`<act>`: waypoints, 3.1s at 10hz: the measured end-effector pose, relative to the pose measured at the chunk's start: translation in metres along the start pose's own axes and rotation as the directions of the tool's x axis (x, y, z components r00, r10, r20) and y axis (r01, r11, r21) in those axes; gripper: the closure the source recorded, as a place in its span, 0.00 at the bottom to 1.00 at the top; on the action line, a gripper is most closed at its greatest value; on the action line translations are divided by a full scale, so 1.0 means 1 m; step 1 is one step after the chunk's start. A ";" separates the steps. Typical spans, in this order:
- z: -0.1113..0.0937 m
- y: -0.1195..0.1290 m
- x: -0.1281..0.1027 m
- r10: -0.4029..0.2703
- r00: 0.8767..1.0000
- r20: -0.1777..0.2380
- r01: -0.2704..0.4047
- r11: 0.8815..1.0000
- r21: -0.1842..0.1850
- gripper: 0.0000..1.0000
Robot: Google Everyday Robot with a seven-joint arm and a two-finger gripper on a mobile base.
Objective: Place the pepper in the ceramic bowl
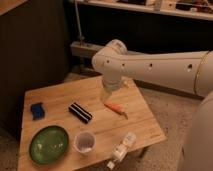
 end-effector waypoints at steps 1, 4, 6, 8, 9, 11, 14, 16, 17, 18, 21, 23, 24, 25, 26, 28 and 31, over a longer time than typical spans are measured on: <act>0.000 0.000 0.000 0.000 1.000 0.000 0.000 1.000 0.000 0.20; 0.000 0.000 0.000 0.000 1.000 0.000 0.000 1.000 0.000 0.20; 0.000 0.000 0.000 0.000 1.000 0.000 0.000 1.000 0.000 0.20; 0.000 0.000 0.000 0.000 1.000 0.000 0.000 1.000 0.000 0.20; 0.000 0.000 0.001 0.000 1.000 -0.001 0.000 1.000 0.001 0.20; 0.007 0.000 0.001 -0.004 1.000 0.007 0.005 0.999 -0.041 0.20; 0.053 0.010 0.006 -0.015 1.000 0.024 0.019 0.985 -0.171 0.20; 0.099 0.024 0.013 -0.038 0.999 0.027 0.043 0.971 -0.237 0.20; 0.121 0.034 0.016 -0.053 0.998 0.027 0.058 0.966 -0.252 0.20; 0.143 0.044 0.019 -0.075 0.997 0.029 0.080 0.965 -0.252 0.20; 0.172 0.049 0.017 -0.089 0.995 0.052 0.098 0.972 -0.212 0.20; 0.173 0.037 0.002 -0.100 0.993 0.065 0.111 0.977 -0.183 0.20; 0.175 0.025 -0.008 -0.110 0.992 0.065 0.120 0.978 -0.170 0.20; 0.181 0.019 -0.015 -0.113 0.992 0.056 0.121 0.977 -0.174 0.20; 0.188 0.019 -0.018 -0.114 0.992 0.049 0.121 0.975 -0.187 0.20; 0.208 0.023 -0.020 -0.116 0.993 0.025 0.119 0.964 -0.238 0.21; 0.219 0.028 -0.018 -0.127 0.992 -0.002 0.122 0.956 -0.267 0.46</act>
